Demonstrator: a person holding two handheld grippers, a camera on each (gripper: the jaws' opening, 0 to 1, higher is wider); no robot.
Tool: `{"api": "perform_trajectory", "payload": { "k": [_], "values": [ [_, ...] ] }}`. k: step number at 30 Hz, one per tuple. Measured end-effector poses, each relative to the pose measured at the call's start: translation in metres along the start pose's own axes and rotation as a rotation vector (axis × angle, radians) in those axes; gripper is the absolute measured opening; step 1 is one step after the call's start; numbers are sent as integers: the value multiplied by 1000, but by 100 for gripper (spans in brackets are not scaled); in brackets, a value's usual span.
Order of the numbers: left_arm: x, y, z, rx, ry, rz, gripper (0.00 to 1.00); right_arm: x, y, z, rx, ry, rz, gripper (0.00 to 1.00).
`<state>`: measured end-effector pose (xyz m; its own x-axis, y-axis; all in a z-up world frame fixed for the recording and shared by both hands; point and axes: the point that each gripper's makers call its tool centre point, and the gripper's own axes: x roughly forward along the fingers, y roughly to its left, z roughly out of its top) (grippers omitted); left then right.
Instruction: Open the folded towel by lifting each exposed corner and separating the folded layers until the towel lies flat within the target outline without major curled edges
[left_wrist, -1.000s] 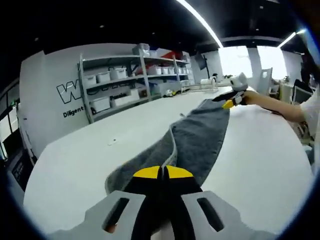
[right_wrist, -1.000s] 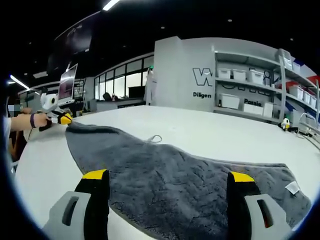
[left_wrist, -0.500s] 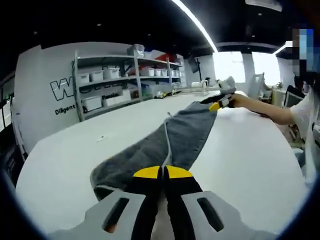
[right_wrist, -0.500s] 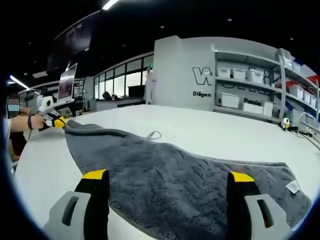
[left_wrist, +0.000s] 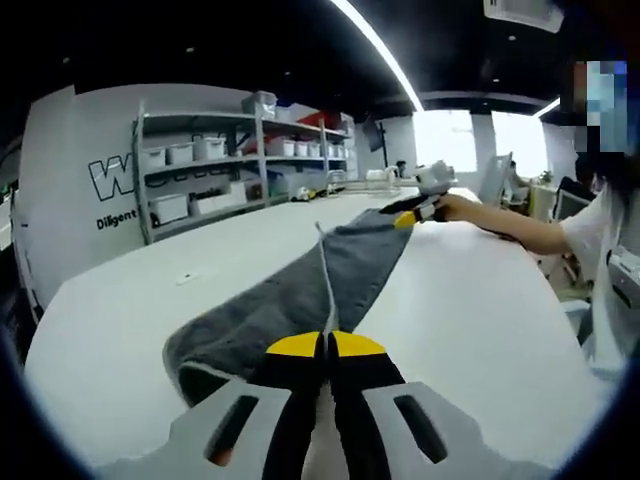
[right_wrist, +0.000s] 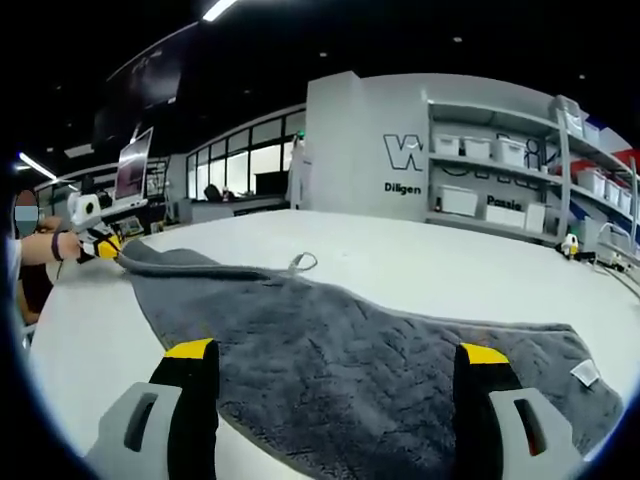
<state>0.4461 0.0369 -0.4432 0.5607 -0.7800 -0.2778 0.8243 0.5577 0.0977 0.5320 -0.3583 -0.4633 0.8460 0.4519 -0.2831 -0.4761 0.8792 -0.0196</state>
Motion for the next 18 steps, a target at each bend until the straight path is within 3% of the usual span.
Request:
{"api": "perform_trajectory", "payload": {
  "k": [8,18],
  "values": [
    [-4,-19,-7,-3,18,-41,2,-1,1,0,1,-1,1,99],
    [-5,-39,-14,-20,21,-89,2,-5,-5,10,51,-52,0,99]
  ]
}}
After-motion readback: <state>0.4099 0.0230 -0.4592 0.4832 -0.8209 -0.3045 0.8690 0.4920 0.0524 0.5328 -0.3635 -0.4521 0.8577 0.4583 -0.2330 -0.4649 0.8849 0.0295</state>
